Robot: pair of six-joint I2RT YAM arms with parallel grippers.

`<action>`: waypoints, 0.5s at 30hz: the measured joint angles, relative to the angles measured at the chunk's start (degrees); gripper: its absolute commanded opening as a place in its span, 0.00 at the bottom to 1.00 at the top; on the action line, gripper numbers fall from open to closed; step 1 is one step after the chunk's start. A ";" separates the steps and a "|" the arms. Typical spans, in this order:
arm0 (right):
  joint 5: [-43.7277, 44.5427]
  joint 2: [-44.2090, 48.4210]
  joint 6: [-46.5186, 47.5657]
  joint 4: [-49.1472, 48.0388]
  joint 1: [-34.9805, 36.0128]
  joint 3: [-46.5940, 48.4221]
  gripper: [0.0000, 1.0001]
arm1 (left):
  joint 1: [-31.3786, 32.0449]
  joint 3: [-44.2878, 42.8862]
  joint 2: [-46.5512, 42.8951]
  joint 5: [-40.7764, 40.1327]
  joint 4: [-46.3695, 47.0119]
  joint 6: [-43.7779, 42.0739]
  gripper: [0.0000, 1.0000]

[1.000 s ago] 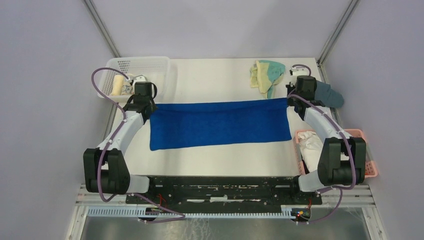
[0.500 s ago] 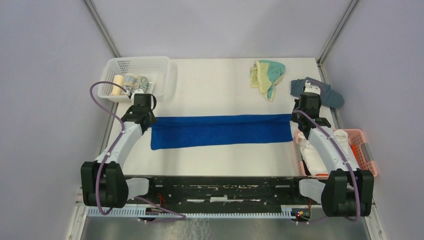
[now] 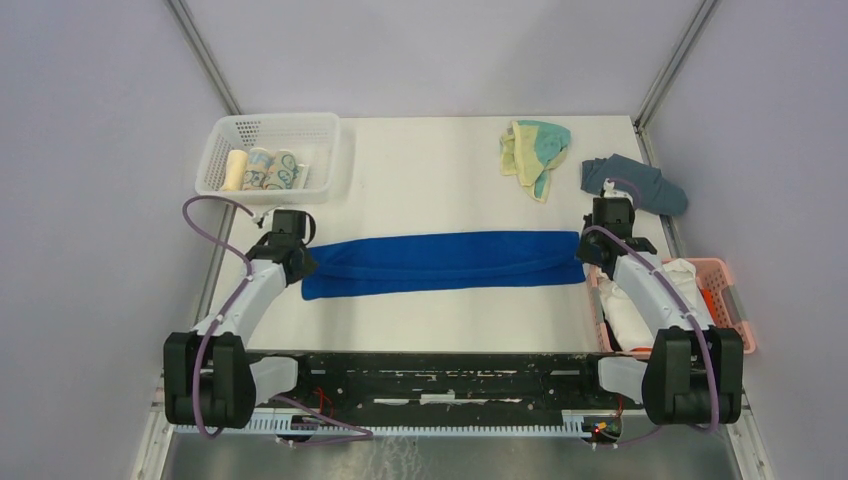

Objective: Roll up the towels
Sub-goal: Fold the towel at the center of the board.

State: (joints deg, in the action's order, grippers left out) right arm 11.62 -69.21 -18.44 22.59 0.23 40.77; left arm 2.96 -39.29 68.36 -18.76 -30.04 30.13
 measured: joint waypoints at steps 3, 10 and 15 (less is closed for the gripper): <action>-1.29 0.09 -0.83 0.37 0.02 0.13 0.51 | 0.00 0.87 -2.12 -0.09 -0.74 1.70 0.47; -2.45 4.07 -1.05 3.45 0.00 1.07 0.55 | -0.02 -0.07 -7.61 -0.15 -3.43 2.75 0.62; -5.25 5.92 -0.24 4.52 0.00 3.04 0.55 | -0.11 -2.91 -9.77 0.24 -5.77 2.64 0.64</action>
State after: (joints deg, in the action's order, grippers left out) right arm 6.37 -63.29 -18.68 27.11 0.23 43.81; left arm 2.85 -42.19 58.59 -18.52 -35.81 32.77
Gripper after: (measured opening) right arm 0.552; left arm 0.635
